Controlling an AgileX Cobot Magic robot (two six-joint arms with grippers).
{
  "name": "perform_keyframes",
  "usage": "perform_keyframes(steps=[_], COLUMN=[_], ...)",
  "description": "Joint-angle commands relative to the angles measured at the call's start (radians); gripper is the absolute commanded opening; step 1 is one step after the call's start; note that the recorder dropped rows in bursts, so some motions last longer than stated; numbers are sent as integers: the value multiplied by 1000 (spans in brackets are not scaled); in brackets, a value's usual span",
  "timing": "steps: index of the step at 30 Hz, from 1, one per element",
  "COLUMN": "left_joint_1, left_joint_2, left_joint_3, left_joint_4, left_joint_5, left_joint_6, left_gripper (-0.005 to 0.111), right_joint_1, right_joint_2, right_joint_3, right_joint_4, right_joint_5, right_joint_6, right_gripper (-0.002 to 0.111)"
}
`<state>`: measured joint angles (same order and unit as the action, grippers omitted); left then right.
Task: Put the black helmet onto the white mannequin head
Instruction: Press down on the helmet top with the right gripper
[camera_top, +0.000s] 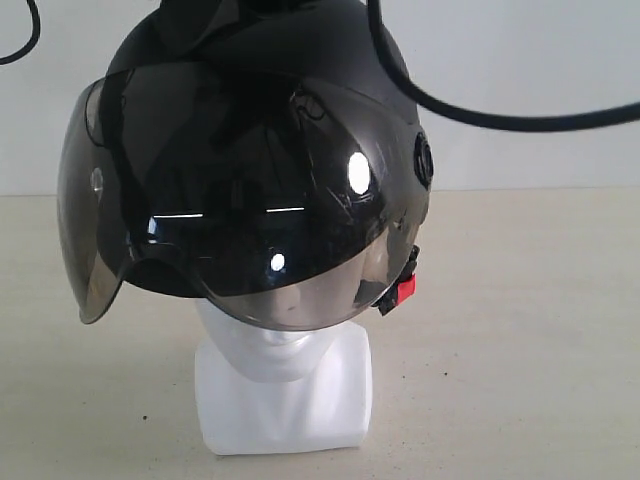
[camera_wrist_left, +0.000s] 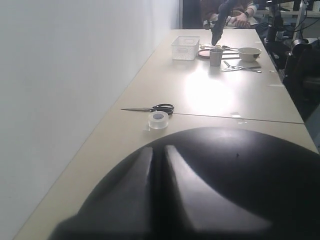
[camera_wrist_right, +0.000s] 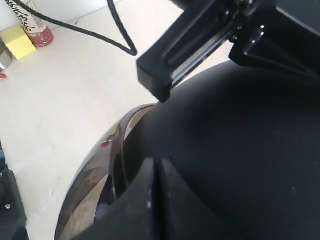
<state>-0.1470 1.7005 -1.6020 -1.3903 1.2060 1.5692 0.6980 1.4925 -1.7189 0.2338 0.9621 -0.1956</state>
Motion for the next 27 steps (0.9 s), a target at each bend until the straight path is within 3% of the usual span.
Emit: perform_keyframes(steps=[1, 14, 27], left_joint_1=[-5, -62, -62], left_joint_2=[-1, -1, -1], left_joint_3=[15, 15, 15], left_joint_4=[41, 72, 79], left_joint_5=[15, 15, 15], left_joint_6=[8, 8, -5], left_gripper=[4, 4, 4], right_joint_1=[0, 0, 0], right_joint_2=[3, 3, 3], right_joint_3=[-3, -3, -3], right_joint_4=[-28, -39, -37], right_joint_5=[84, 218, 259], right_joint_6=[3, 1, 1], right_gripper=[0, 0, 0])
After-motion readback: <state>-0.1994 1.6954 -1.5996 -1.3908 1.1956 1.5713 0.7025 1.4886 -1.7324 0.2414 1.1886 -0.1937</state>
